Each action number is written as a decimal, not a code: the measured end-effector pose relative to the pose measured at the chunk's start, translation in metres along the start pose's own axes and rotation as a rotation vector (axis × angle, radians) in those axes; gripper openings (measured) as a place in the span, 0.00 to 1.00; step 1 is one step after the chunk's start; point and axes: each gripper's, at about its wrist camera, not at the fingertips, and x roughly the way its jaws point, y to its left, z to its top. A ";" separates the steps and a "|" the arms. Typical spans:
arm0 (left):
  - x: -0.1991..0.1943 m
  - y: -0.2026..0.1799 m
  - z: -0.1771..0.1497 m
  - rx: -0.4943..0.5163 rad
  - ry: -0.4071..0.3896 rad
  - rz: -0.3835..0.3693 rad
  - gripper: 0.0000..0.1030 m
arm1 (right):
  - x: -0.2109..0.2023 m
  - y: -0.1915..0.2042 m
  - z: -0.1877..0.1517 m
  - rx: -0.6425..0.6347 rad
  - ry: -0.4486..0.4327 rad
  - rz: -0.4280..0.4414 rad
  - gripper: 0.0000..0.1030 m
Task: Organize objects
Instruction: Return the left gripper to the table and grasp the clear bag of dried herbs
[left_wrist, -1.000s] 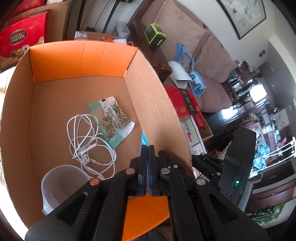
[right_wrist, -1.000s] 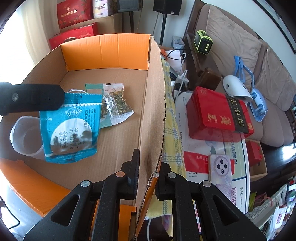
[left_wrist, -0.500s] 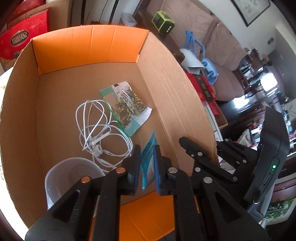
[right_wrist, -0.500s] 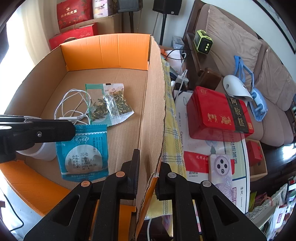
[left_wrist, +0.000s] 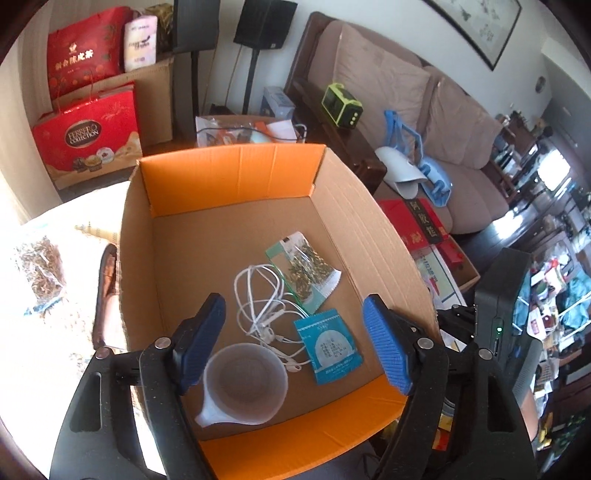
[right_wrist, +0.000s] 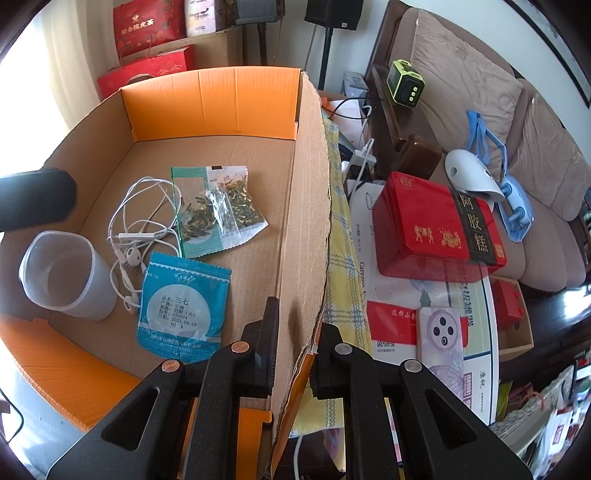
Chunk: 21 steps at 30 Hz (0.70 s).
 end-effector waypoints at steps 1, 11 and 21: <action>-0.003 0.004 0.001 -0.001 -0.007 -0.007 0.72 | 0.000 0.000 0.000 0.000 0.000 0.000 0.12; -0.027 0.067 -0.006 -0.084 -0.036 0.056 0.76 | 0.000 0.002 0.002 -0.020 0.007 -0.005 0.12; -0.037 0.141 -0.037 -0.158 -0.007 0.168 0.76 | 0.000 0.003 0.002 -0.016 0.007 -0.006 0.12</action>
